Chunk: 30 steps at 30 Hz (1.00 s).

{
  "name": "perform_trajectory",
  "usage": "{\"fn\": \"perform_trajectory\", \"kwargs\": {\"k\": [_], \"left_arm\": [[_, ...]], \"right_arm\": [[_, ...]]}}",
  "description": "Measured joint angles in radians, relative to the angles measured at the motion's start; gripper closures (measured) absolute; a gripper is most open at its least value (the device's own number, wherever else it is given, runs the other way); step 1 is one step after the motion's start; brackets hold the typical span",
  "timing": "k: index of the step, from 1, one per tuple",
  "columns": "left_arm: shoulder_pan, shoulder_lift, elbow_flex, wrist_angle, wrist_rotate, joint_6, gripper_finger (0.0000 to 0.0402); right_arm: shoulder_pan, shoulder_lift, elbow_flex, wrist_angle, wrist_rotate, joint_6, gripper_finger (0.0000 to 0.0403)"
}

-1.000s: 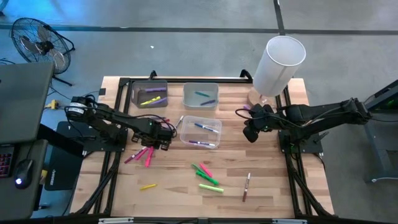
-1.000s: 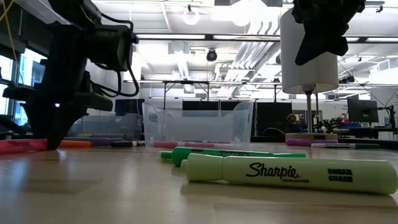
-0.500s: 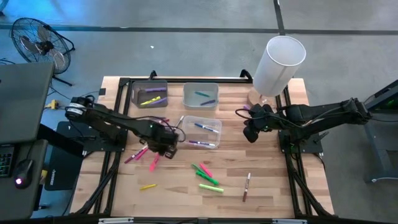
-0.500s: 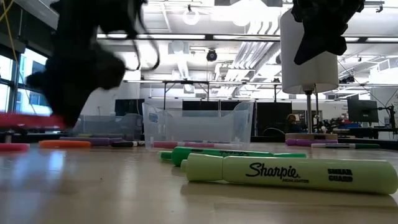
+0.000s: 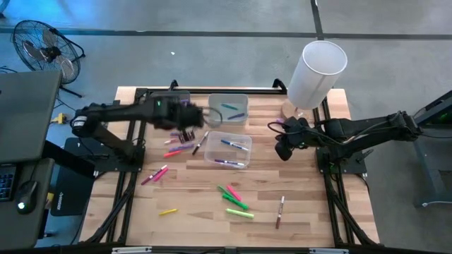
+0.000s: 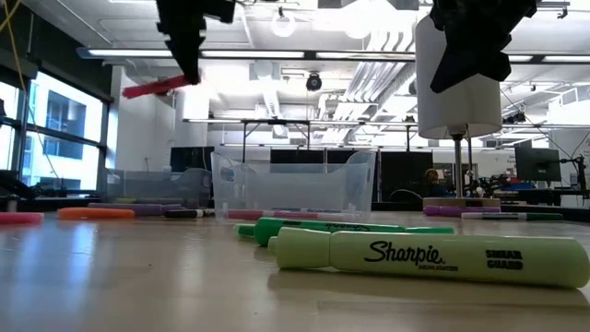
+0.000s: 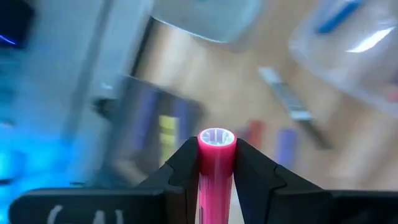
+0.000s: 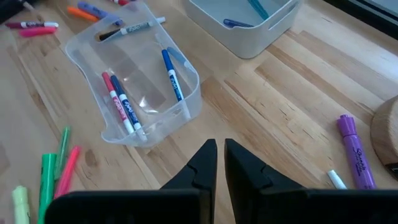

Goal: Pick & Place Markers
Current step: Put the pink highlighter into the black bin, then put the green marker into the white bin

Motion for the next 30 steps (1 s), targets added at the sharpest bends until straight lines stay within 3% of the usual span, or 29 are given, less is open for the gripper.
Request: {"fn": "perform_trajectory", "kwargs": {"k": [3,6,11,15,22,30], "left_arm": [[0.129,0.001,-0.007,0.005,-0.02,0.175,0.0326],[0.268,0.001,-0.059,0.053,0.026,0.308,0.0327],[0.474,0.002,-0.229,0.333,0.213,0.495,0.0327],[0.6,0.002,-0.342,0.461,0.24,0.597,0.0327],[0.667,0.025,-0.42,0.581,0.309,0.668,0.0297],[0.658,0.025,-0.416,0.618,0.266,0.683,0.0283]], "right_arm": [[0.0,0.0,0.0,0.011,0.013,0.016,0.0384],[0.0,0.0,0.0,0.031,0.019,0.016,0.0384],[0.0,0.0,0.0,0.04,0.043,0.018,0.0385],[0.0,0.0,0.0,0.04,0.044,0.04,0.0385],[0.0,0.0,0.0,0.04,0.049,0.067,0.0386],[0.0,0.0,0.0,0.04,0.054,0.086,0.0386]]}}
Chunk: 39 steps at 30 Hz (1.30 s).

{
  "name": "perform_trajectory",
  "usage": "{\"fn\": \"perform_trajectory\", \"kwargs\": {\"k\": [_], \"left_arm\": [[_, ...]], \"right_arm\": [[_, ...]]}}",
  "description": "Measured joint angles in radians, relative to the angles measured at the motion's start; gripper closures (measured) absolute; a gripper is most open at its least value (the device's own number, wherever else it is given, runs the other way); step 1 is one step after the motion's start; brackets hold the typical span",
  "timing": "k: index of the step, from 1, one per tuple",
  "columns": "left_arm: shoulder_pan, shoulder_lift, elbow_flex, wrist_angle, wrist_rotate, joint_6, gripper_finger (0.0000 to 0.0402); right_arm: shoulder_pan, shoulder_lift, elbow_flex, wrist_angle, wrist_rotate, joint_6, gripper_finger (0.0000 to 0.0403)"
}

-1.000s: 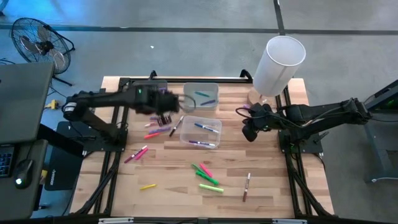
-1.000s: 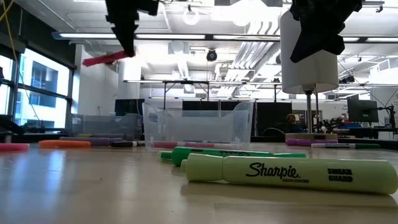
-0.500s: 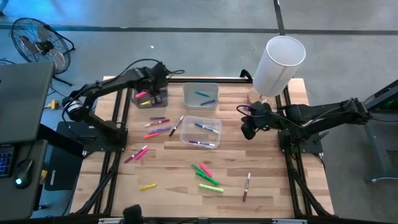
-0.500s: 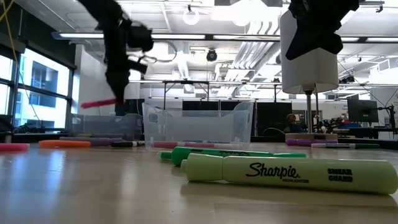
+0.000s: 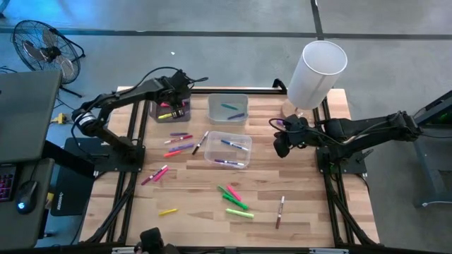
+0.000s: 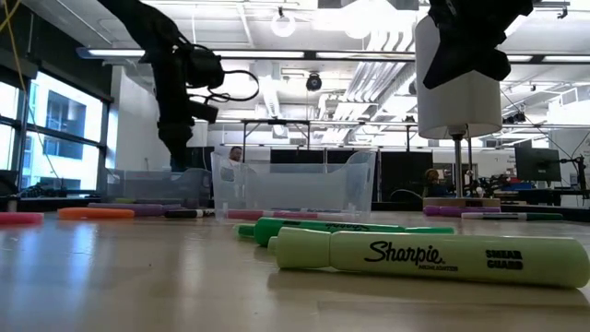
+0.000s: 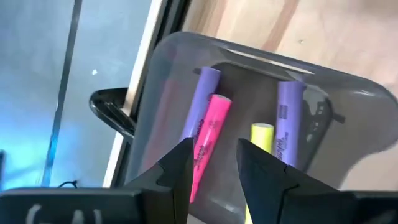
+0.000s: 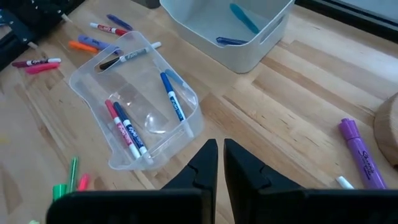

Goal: Pick & Place Markers
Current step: Put the green marker into the white bin

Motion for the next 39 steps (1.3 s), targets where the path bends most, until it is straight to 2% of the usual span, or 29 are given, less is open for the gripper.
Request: {"fn": "perform_trajectory", "kwargs": {"k": [3,8,11,18,23,30,34,39], "left_arm": [[-0.007,-0.01,0.033,-0.058,0.041,-0.077,0.0286],[-0.055,-0.095,0.067,-0.128,0.268,-0.249,0.0305],[-0.108,-0.18,0.068,-0.159,0.339,-0.305,0.0326],[-0.311,-0.345,0.067,-0.155,0.361,-0.456,0.0392],[-0.455,-0.371,0.062,-0.169,0.343,-0.508,0.0395],[-0.616,-0.435,-0.154,0.024,0.339,-0.672,0.04],[-0.677,-0.467,-0.257,0.115,0.339,-0.797,0.04],[-0.73,-0.467,-0.28,0.146,0.325,-0.883,0.0401]], "right_arm": [[0.0,0.0,0.0,-0.001,-0.022,-0.004,0.0387],[0.0,0.0,0.0,-0.029,-0.025,0.002,0.0387],[0.0,0.018,0.0,-0.081,-0.015,0.035,0.0387],[0.0,0.106,0.0,-0.182,-0.029,0.086,0.0387],[0.0,0.171,0.0,-0.242,-0.032,0.081,0.0386],[-0.007,0.221,0.0,-0.463,-0.016,0.119,0.0376],[-0.06,0.223,0.0,-0.542,-0.043,0.036,0.035],[-0.171,0.222,-0.052,-0.494,-0.123,-0.149,0.0305]]}}
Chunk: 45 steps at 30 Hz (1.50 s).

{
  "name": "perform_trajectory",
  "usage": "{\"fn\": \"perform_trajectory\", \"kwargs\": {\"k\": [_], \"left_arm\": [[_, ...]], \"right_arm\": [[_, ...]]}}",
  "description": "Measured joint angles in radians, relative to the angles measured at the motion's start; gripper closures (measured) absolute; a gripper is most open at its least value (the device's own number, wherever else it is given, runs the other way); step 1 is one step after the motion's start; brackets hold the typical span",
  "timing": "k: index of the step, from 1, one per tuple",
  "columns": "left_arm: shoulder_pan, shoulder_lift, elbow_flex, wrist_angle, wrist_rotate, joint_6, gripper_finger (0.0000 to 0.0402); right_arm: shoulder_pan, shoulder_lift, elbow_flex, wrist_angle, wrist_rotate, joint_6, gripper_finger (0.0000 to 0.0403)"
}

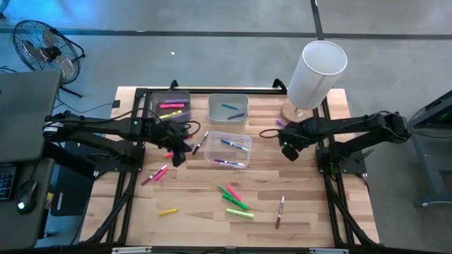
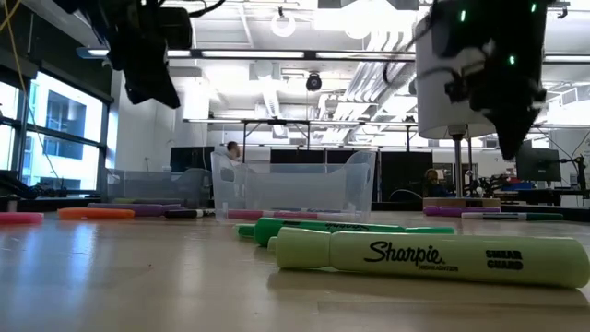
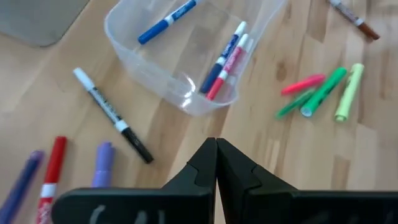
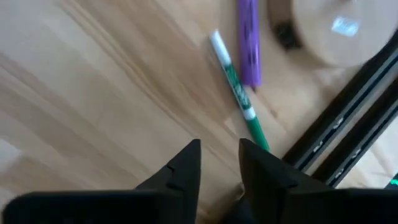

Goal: Pick & Place Markers
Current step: Put the green marker into the white bin

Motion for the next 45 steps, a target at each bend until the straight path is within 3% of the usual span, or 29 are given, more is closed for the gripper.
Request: {"fn": "perform_trajectory", "kwargs": {"k": [9,12,17,25,38,45], "left_arm": [[-0.055,0.0,0.0,0.048,-0.039,-0.06,0.0401],[-0.054,0.0,0.0,0.064,-0.039,-0.065,0.0401],[-0.053,0.0,0.0,0.066,-0.04,-0.066,0.0401],[-0.054,0.0,0.0,0.068,-0.04,-0.095,0.0401],[-0.054,0.0,0.001,0.07,-0.033,-0.122,0.0401],[-0.054,0.0,0.001,0.07,-0.03,-0.123,0.0401]], "right_arm": [[-0.169,0.0,-0.2,0.133,-0.069,-0.177,0.025],[-0.219,0.0,-0.209,0.16,-0.127,-0.211,0.025],[-0.273,0.0,-0.195,0.177,-0.075,-0.191,0.0256],[-0.361,0.061,-0.195,0.213,-0.124,-0.253,0.0258],[-0.385,0.261,-0.188,0.286,-0.127,-0.357,0.0258],[-0.385,0.259,-0.167,0.265,-0.172,-0.347,0.0262]]}}
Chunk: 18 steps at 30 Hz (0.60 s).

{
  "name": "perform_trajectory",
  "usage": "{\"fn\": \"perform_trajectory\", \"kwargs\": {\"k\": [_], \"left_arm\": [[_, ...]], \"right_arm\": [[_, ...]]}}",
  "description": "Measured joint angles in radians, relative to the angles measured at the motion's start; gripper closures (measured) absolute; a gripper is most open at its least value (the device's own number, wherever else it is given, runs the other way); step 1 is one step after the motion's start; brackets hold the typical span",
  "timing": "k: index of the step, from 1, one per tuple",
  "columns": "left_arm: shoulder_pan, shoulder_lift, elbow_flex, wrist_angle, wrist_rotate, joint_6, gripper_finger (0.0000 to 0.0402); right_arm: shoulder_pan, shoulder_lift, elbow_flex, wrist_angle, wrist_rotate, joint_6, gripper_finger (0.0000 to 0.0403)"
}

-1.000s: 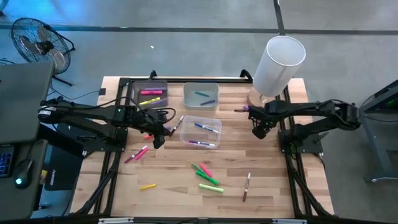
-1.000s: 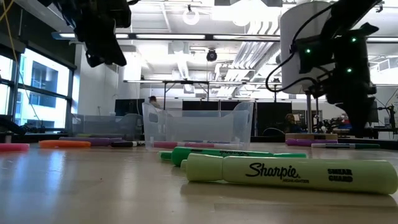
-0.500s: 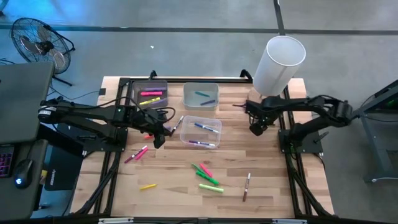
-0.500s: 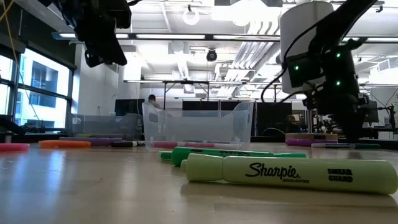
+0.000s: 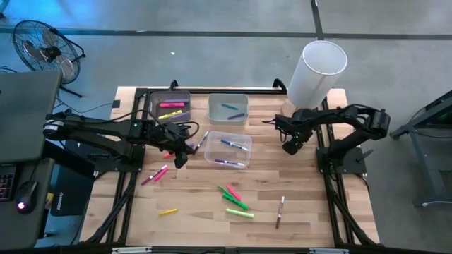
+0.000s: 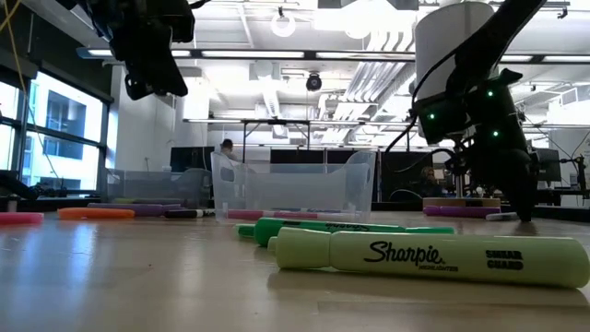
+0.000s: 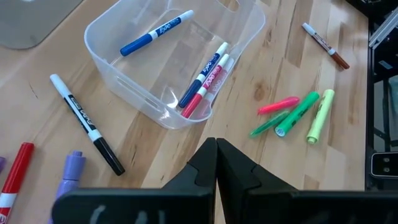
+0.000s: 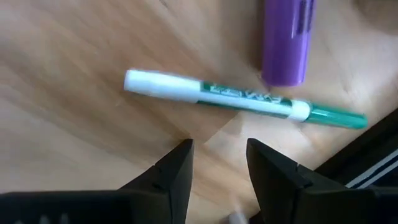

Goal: Pick & Place Markers
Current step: Put the green marker into the white bin

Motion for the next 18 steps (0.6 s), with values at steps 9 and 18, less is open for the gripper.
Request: {"fn": "perform_trajectory", "kwargs": {"k": [9,18], "left_arm": [[0.0,0.0,0.0,0.0,0.001,0.0,0.0401],[0.0,0.0,0.0,-0.007,0.004,0.021,0.0401]], "right_arm": [[0.0,-0.108,0.053,-0.018,-0.104,0.305,0.0262],[0.003,-0.129,0.054,-0.016,0.009,0.544,0.0274]]}}
